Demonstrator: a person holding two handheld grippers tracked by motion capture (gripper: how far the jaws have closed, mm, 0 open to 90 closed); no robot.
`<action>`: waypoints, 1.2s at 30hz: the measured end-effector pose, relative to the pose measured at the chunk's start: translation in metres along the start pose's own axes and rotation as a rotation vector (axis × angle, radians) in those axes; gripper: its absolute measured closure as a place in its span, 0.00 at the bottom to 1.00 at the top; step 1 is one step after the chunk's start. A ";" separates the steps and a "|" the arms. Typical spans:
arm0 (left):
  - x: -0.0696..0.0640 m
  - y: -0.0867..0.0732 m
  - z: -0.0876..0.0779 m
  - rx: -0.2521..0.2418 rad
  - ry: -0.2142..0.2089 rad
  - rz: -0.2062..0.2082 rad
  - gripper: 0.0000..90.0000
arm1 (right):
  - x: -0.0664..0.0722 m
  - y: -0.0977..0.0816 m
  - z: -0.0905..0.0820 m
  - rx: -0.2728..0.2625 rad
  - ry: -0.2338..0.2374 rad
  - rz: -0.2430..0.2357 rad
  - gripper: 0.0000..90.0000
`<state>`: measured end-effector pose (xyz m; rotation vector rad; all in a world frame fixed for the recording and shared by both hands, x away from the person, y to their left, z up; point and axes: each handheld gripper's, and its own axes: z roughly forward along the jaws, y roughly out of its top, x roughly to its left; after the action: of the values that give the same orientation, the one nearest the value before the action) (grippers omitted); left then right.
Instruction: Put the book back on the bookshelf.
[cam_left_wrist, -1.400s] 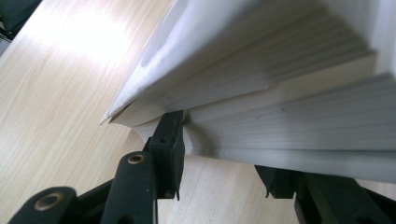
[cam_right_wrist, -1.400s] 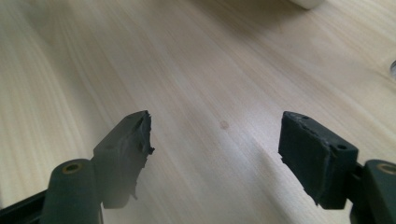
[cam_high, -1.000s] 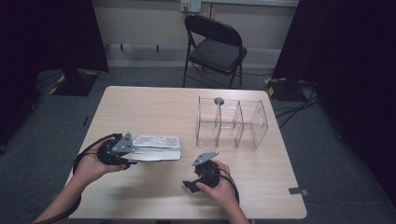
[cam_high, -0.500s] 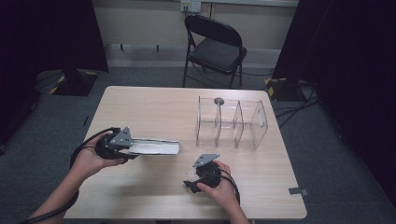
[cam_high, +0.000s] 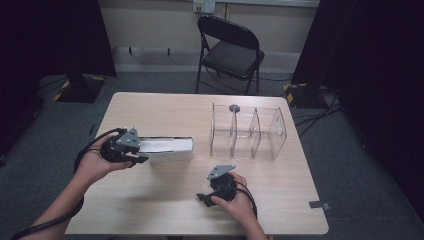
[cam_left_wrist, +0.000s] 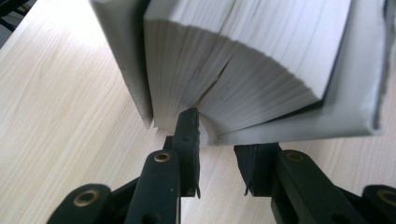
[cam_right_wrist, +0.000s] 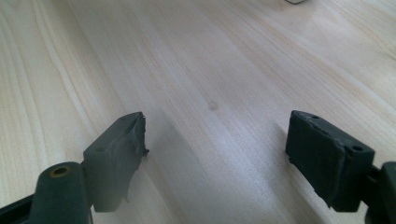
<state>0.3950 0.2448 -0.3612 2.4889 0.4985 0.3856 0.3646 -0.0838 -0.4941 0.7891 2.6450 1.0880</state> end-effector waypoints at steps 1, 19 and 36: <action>0.002 0.000 0.000 0.000 -0.007 -0.002 0.79 | 0.000 0.000 0.000 0.000 0.001 -0.001 0.21; 0.016 0.004 -0.002 0.016 -0.032 -0.019 0.79 | 0.000 -0.001 0.000 -0.006 -0.001 -0.001 0.21; 0.031 0.014 -0.010 0.014 -0.015 -0.028 0.79 | 0.000 -0.002 0.000 -0.013 -0.007 0.000 0.21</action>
<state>0.4226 0.2521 -0.3396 2.4934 0.5306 0.3540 0.3636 -0.0847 -0.4959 0.7891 2.6289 1.0995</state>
